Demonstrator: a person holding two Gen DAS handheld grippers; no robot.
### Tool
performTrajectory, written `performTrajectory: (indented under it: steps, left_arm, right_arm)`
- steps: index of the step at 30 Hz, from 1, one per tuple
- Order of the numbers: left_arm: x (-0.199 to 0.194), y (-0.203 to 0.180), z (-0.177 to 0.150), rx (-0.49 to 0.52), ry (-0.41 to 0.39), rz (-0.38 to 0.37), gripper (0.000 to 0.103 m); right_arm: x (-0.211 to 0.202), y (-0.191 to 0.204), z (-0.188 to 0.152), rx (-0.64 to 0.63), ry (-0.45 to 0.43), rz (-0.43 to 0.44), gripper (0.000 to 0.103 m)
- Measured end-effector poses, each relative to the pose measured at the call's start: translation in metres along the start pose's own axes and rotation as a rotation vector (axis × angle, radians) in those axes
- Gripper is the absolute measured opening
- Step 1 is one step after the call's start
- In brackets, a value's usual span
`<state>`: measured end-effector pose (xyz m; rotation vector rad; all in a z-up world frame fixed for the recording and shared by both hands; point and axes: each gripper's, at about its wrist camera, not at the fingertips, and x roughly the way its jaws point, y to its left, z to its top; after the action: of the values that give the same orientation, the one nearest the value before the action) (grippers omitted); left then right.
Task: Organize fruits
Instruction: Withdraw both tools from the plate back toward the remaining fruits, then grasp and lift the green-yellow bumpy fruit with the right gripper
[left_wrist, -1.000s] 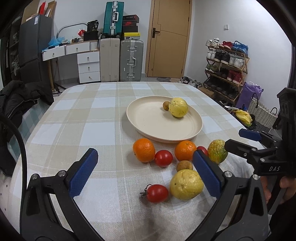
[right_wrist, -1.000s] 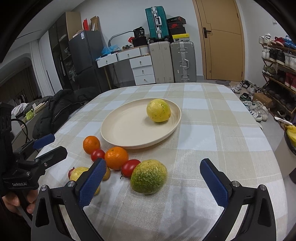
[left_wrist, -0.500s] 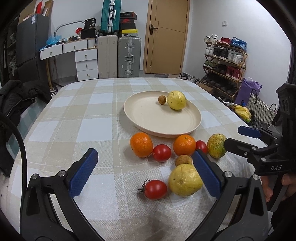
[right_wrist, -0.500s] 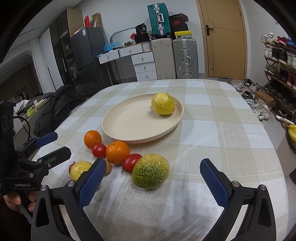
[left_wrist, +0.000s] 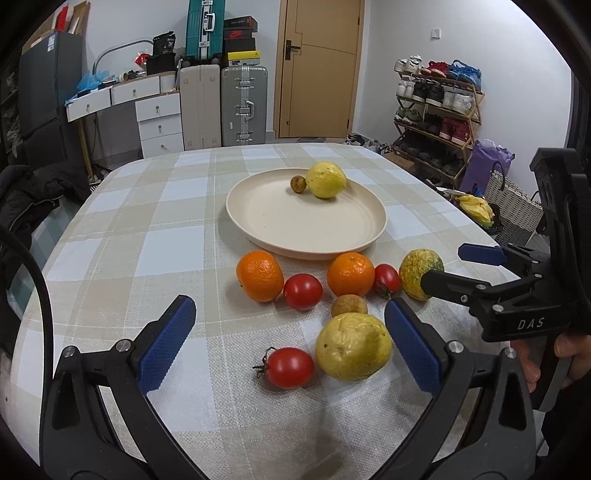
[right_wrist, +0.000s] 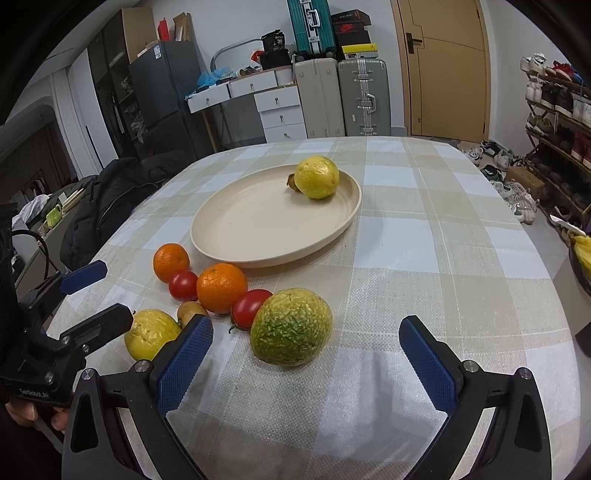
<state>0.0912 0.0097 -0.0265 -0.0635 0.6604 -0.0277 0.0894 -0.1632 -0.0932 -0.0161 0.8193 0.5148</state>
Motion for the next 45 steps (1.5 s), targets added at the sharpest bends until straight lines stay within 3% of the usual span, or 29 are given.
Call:
performTrajectory:
  steps: [14, 23, 25, 27, 28, 37, 39, 45]
  left_arm:
    - [0.007, -0.011, -0.003, 0.026, 0.055, -0.014, 0.102]
    - [0.01, -0.017, -0.005, 0.035, 0.089, -0.027, 0.102]
    - [0.012, -0.017, -0.006, 0.031, 0.097, -0.031, 0.102]
    - [0.012, -0.018, -0.007, 0.032, 0.101, -0.036, 0.102]
    - [0.013, -0.019, -0.007, 0.033, 0.101, -0.034, 0.102]
    - [0.013, -0.021, -0.008, 0.036, 0.11, -0.046, 0.102]
    - [0.013, -0.021, -0.009, 0.037, 0.11, -0.047, 0.102]
    - [0.015, -0.02, -0.009, 0.036, 0.116, -0.04, 0.102]
  right_arm:
    - [0.017, -0.011, -0.001, 0.048, 0.098, -0.016, 0.103]
    - [0.018, -0.008, 0.002, 0.018, 0.092, -0.001, 0.102]
    - [0.018, -0.007, 0.003, 0.012, 0.091, 0.009, 0.096]
    - [0.02, -0.005, 0.002, 0.002, 0.102, 0.021, 0.078]
    - [0.022, -0.004, 0.002, -0.002, 0.112, 0.03, 0.076]
    - [0.024, -0.001, -0.001, -0.007, 0.119, 0.041, 0.06]
    - [0.024, -0.002, -0.001, -0.001, 0.115, 0.051, 0.051]
    - [0.02, 0.0, 0.0, -0.008, 0.101, 0.051, 0.05]
